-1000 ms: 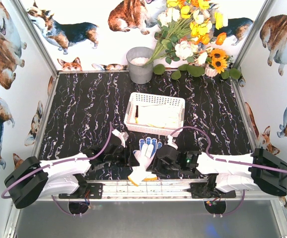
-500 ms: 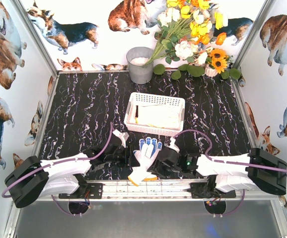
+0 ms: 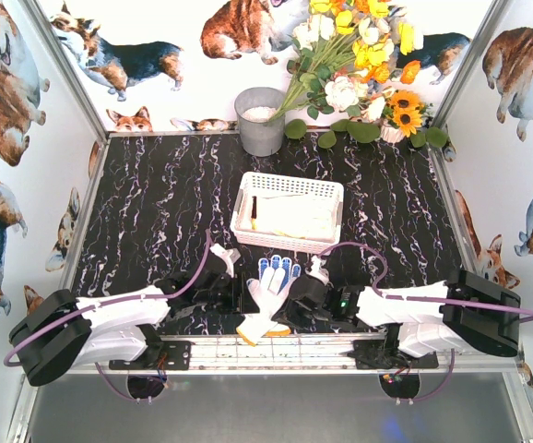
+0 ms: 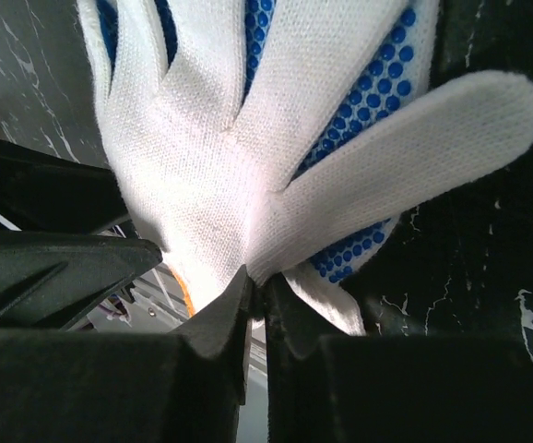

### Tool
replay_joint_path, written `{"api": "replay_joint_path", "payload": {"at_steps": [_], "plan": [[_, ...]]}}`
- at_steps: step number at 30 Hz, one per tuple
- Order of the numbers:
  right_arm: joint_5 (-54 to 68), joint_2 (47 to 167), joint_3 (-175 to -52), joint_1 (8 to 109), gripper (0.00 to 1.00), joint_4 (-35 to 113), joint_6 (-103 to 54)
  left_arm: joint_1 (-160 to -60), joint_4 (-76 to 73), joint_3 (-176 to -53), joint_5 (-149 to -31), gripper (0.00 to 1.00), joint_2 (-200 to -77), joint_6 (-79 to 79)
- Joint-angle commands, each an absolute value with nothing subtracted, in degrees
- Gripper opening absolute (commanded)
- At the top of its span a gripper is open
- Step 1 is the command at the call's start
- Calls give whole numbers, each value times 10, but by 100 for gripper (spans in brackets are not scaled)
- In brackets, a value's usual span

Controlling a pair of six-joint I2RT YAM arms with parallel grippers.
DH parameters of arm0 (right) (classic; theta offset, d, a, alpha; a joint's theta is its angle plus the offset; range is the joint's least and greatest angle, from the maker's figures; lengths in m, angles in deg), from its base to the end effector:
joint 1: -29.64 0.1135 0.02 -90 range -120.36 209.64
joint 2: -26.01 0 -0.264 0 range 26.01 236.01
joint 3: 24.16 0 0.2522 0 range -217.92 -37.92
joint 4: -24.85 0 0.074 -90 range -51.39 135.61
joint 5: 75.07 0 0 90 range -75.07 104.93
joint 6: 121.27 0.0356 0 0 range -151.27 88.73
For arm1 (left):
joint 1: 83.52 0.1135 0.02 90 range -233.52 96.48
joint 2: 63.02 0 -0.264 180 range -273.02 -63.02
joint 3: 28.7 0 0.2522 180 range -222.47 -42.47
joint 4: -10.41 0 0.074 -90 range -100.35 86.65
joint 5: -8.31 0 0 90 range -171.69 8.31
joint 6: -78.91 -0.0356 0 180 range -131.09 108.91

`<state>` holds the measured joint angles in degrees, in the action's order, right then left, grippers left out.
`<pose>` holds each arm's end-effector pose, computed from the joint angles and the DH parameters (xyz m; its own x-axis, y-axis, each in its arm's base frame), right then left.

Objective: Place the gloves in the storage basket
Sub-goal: Pair the glove with the glove.

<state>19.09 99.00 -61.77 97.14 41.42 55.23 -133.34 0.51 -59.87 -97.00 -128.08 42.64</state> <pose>0.0850 0.1985 0.1337 -0.9210 0.3778 -0.0946 0.2456 0.7520 0.6117 0.1194 -0.1560 0.1373 -0.9574 -0.0715 -0.2797 0.1487 0.7083 -0.6901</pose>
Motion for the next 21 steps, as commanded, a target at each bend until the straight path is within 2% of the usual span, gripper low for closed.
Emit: {"api": "replay_joint_path", "payload": {"at_steps": [1, 3, 10, 13, 21], "plan": [[213, 974, -651, 974, 3, 413, 536, -1340, -8, -591, -949, 41, -1255, 427], [223, 961, -663, 972, 0, 444, 520, -1340, -20, -593, -938, 41, -1236, 429], [226, 909, -710, 935, 0, 555, 438, -1340, -64, -602, -907, 48, -1177, 433], [193, 904, -714, 902, 0, 564, 406, -1339, -66, -601, -902, 51, -1174, 438], [114, 937, -729, 834, 0, 567, 326, -1340, -13, -598, -912, 51, -1208, 455]]}}
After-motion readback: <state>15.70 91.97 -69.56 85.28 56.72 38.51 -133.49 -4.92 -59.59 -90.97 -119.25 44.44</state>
